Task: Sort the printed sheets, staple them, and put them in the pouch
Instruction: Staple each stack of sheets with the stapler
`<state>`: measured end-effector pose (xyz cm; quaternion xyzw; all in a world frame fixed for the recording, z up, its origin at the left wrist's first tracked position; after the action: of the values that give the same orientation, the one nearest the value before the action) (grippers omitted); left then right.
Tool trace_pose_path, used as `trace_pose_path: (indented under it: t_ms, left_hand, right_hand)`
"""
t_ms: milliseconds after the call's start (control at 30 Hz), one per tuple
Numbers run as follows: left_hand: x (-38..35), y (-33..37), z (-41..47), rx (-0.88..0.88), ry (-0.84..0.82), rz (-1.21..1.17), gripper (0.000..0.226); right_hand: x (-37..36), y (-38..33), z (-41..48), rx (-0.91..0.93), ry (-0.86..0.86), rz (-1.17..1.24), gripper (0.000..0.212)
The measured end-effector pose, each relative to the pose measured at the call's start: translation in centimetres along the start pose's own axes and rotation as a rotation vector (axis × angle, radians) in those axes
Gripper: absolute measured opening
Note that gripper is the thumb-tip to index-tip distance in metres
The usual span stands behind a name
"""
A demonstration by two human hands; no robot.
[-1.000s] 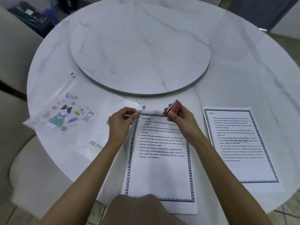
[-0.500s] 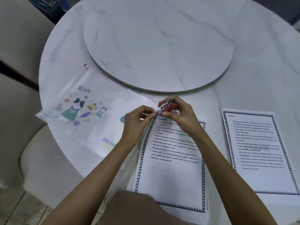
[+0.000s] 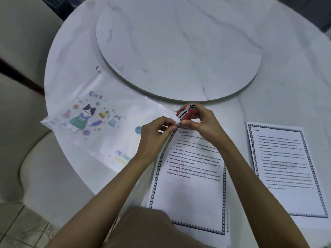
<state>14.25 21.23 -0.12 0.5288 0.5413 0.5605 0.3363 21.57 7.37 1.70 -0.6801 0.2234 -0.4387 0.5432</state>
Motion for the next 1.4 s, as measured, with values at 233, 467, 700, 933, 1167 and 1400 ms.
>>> trace_pose_path:
  t_ms: [233,467,700,933,1167,1400]
  left_hand:
    - [-0.1,0.3,-0.2,-0.013,0.021,-0.002,0.01]
    - [-0.3,0.8,-0.3,-0.017,0.052,-0.031,0.009]
    - [-0.4,0.3,-0.6,0.022,0.09,-0.056,0.009]
    - [-0.7,0.3,-0.6,0.041,0.072,-0.062,0.009]
    - [-0.7,0.3,-0.6,0.039,0.101,-0.052,0.008]
    - [-0.8,0.1,-0.6,0.052,0.102,-0.057,0.002]
  right_hand:
    - [-0.5,0.3,-0.3,-0.083,-0.091,0.089,0.03]
    - [-1.0,0.3,-0.7,-0.07,-0.023,0.157,0.026]
    - [-1.4,0.3,-0.9,-0.084,-0.043,0.142,0.027]
    - [-1.5,0.3,-1.2,-0.072,-0.083,0.122,0.023]
    - [-1.2,0.6,-1.2,-0.098,-0.085,0.029,0.038]
    - [-1.5,0.5,-1.2,-0.11,0.012,0.023,0.041]
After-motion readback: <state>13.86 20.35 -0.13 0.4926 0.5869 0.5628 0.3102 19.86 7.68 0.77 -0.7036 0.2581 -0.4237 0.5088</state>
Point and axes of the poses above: each hand's wrist, its own z-axis towards the middle knuckle, its own x-axis out of the back of the hand, y = z × x, the point moved 4 cm from there along z, towards the middle knuckle, and after that the axes turned 6 degrees about x, right-handed, at the moved point
